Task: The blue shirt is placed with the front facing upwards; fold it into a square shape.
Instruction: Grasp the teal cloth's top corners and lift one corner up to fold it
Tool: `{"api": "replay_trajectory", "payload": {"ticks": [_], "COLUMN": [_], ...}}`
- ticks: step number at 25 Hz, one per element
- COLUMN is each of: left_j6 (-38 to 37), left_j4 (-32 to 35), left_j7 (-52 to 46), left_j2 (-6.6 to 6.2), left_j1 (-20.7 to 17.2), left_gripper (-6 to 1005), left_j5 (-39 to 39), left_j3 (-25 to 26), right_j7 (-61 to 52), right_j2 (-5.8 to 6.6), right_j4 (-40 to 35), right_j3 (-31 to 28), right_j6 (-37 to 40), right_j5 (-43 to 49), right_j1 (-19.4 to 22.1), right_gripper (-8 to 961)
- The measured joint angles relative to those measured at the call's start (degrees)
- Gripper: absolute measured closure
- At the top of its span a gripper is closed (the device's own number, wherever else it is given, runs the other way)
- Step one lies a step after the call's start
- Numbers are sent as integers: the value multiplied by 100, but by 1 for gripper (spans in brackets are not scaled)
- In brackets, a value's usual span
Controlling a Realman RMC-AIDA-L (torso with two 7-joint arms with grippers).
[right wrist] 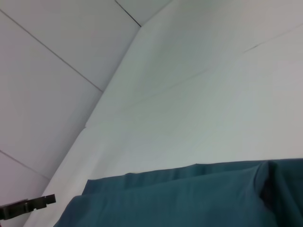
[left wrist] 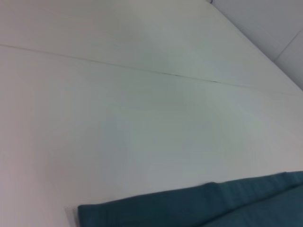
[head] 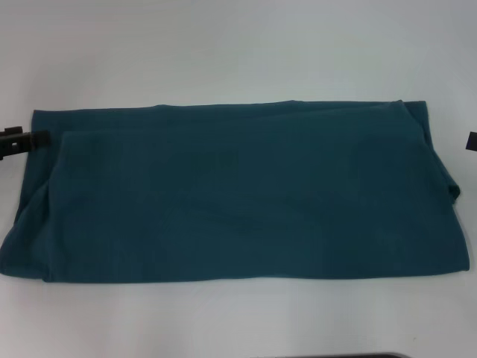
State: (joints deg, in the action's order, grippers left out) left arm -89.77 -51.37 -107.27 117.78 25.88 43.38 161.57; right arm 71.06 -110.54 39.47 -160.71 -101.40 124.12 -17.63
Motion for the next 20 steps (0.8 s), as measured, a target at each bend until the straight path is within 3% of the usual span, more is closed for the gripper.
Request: {"api": "replay_trajectory", "payload": {"ticks": [10,16,20], "left_j6": [195,371,240], "left_j4": [184,198,168], "left_j7": [-13,-38,-38], "left_j2": [29,151,161], "left_j1": [127,145,134], "left_gripper": [275,276,275], "left_j5": [5,-26,57], "left_j3": [-176,-363,-418], "right_j7": [42,47,48], "right_j2": [-22,-37,-37], "right_j4": [-37,-58,-61], "right_j3": [-10,-4,0], "right_j6": [162,305,306], "right_j5": [-35,-8,-8], "right_j1": [3,-26,-51], "right_gripper": [151,154,156]}}
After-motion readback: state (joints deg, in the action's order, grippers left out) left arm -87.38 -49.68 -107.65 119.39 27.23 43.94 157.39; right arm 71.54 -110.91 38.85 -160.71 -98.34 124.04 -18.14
